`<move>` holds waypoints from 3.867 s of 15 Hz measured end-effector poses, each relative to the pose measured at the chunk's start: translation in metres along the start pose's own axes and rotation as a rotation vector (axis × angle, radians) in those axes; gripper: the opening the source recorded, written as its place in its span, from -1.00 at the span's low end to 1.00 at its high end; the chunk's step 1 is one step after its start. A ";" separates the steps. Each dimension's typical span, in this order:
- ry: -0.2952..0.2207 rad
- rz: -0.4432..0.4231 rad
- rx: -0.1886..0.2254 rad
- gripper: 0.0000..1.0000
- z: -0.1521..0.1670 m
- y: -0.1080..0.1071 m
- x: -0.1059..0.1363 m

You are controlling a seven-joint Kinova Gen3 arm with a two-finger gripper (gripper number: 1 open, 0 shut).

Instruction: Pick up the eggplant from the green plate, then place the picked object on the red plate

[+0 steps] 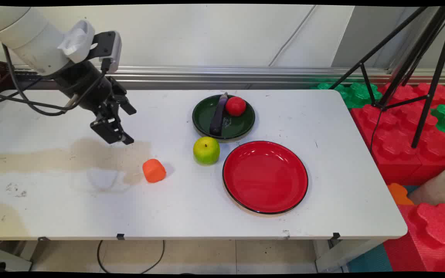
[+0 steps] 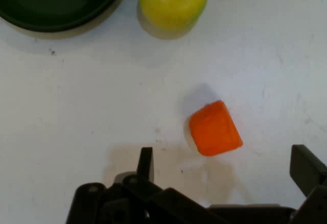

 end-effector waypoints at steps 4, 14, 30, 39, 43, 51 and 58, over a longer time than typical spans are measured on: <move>0.019 -0.035 0.034 1.00 0.002 -0.003 0.015; 0.044 -0.228 0.160 1.00 0.033 -0.023 0.087; -0.019 -0.556 0.282 1.00 0.175 -0.076 0.171; -0.033 -0.655 0.285 1.00 0.238 -0.088 0.187; -0.038 -0.707 0.291 1.00 0.262 -0.090 0.192; -0.018 -0.810 0.315 -1.00 0.282 -0.088 0.195; 0.011 -0.902 0.378 -1.00 0.269 -0.081 0.191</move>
